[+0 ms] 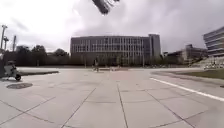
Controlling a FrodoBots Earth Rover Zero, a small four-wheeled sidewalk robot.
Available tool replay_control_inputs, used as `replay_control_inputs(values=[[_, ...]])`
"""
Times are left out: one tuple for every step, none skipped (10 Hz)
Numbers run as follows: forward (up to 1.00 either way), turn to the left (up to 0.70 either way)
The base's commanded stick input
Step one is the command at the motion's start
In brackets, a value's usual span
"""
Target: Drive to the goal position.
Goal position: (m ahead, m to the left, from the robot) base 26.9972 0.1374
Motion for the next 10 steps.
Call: replay_control_inputs(values=[[0.70,0.02],[0.70,0.17],[0.70,0.35],[0.70,0.35],[0.70,0.00],[0.70,0.00],[0.70,0.00],[0.70,0.00],[0.70,0.00],[0.70,0.00]])
